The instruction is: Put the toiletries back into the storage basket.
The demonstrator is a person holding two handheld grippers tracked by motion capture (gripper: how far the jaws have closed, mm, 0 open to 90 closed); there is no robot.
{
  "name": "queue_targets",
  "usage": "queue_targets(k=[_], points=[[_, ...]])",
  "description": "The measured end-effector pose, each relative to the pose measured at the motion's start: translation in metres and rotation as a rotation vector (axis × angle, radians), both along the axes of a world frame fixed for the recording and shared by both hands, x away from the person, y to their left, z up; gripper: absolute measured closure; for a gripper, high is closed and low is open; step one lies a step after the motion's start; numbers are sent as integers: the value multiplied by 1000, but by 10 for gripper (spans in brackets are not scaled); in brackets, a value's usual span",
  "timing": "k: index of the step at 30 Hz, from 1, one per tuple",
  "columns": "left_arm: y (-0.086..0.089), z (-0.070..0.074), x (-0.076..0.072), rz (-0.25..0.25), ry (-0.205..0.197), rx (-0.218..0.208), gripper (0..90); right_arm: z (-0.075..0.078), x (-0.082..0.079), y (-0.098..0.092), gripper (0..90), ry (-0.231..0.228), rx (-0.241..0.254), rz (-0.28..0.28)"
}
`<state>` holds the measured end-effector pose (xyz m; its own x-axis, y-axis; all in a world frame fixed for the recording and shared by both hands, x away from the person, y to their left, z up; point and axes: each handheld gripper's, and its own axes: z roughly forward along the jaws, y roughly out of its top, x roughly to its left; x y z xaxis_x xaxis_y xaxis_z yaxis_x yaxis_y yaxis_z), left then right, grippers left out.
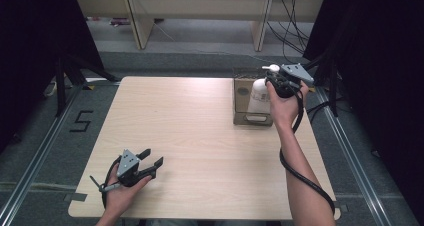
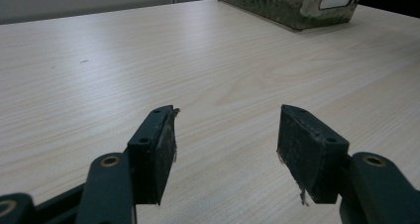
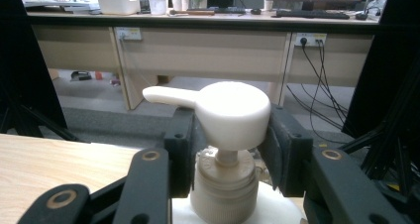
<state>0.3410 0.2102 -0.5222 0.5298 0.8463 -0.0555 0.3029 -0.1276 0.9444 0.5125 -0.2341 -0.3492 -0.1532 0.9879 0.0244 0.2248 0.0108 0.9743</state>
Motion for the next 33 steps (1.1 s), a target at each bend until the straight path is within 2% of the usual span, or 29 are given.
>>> queue_targets(k=[4, 10, 11, 12, 14, 19, 20, 31, 33], points=[[0, 0, 0, 0, 0, -2, 390, -3, 1, -1, 601, -8, -26, 5], [0, 0, 0, 0, 0, 1, 390, -5, 0, 2, 601, 9, -1, -5], [0, 0, 0, 0, 0, 0, 390, -6, 1, 0, 601, -9, -22, 0], [0, 0, 0, 1, 0, 0, 390, -6, 0, 1, 601, 1, -8, -2], [0, 0, 0, 0, 0, 1, 391, -6, 1, 1, 601, -12, -20, 0], [0, 0, 0, 0, 1, 1, 391, -7, -1, 1, 599, -10, -30, 6], [0, 0, 0, 0, 1, 1, 391, -7, -2, 2, 599, -8, -19, -1], [-1, 0, -1, 3, 5, 6, 391, -11, -4, 4, 591, -35, -42, 4], [-1, 0, -1, 2, 5, 6, 391, -11, -5, 3, 581, -37, -60, -3]])
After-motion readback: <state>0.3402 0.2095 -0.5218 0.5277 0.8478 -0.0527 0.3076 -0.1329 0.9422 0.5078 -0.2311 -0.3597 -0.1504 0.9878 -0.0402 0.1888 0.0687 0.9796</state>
